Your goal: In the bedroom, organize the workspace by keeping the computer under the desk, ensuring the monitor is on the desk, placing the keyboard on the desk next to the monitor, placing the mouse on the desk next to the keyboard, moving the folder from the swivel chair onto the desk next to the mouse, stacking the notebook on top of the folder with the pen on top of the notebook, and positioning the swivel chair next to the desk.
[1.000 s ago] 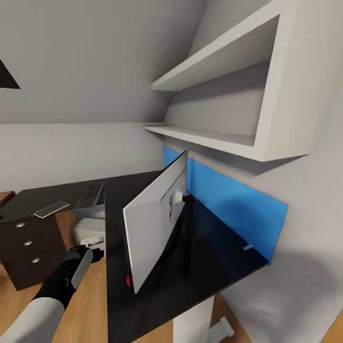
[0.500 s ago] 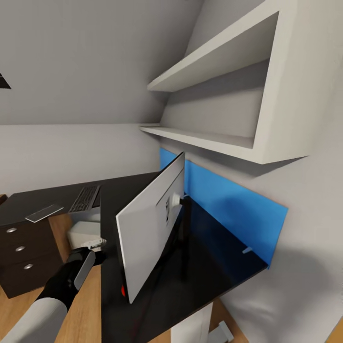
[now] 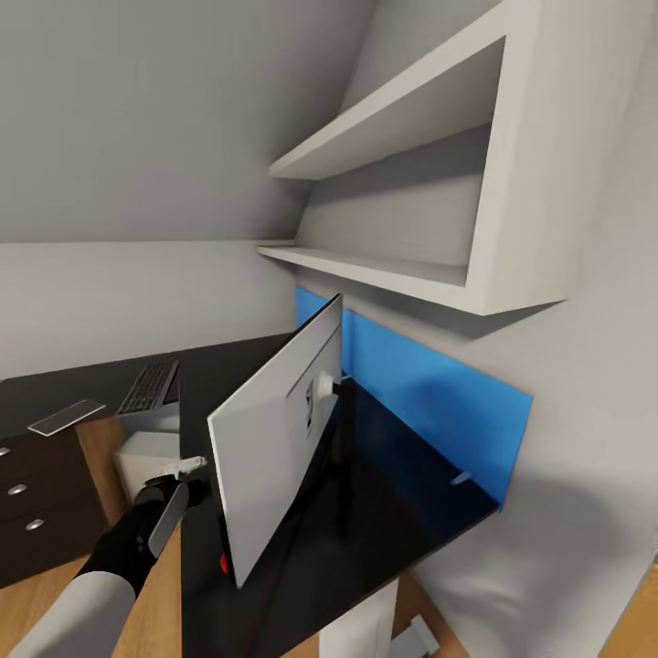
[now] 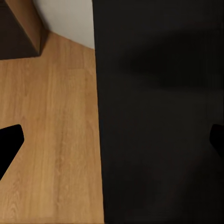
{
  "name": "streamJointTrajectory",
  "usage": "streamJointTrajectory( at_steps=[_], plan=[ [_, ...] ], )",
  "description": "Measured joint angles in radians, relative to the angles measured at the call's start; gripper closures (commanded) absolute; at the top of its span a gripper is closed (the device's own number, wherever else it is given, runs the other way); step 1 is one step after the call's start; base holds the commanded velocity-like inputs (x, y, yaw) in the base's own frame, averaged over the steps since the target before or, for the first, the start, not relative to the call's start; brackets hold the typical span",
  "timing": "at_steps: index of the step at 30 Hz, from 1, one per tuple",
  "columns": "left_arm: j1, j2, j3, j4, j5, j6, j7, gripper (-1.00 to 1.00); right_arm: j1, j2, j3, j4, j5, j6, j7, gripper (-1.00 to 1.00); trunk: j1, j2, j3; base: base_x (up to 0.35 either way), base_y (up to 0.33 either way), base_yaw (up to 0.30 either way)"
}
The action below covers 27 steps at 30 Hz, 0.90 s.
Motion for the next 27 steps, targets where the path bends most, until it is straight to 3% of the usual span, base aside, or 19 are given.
streamJointTrajectory(
  at_steps=[7, 9, 13, 27],
  plan=[
    [0.000, -0.011, 0.000, 0.000, -0.002, -0.057, 0.001, -1.00, 0.000, 0.000, 0.000, 0.000, 0.000, 0.000, 0.001, -1.00, 0.000, 0.000, 0.008, 0.000, 0.000, -0.170],
    [0.000, -0.015, 0.000, 0.004, -0.002, -0.116, 0.001, -1.00, 0.001, 0.000, 0.000, 0.000, 0.000, 0.000, 0.001, -1.00, 0.000, 0.000, 0.010, 0.000, 0.000, -0.166],
    [0.000, -0.016, -0.001, 0.021, -0.002, -0.150, 0.000, -1.00, 0.001, 0.000, 0.000, 0.000, 0.000, 0.000, 0.001, -1.00, 0.000, 0.000, 0.014, 0.000, 0.000, -0.143],
    [0.000, -0.014, 0.000, 0.035, -0.001, -0.161, -0.001, -1.00, 0.003, 0.002, 0.000, 0.000, 0.000, 0.001, 0.001, -1.00, 0.000, 0.000, 0.023, -0.022, 0.000, -0.073]
  ],
)
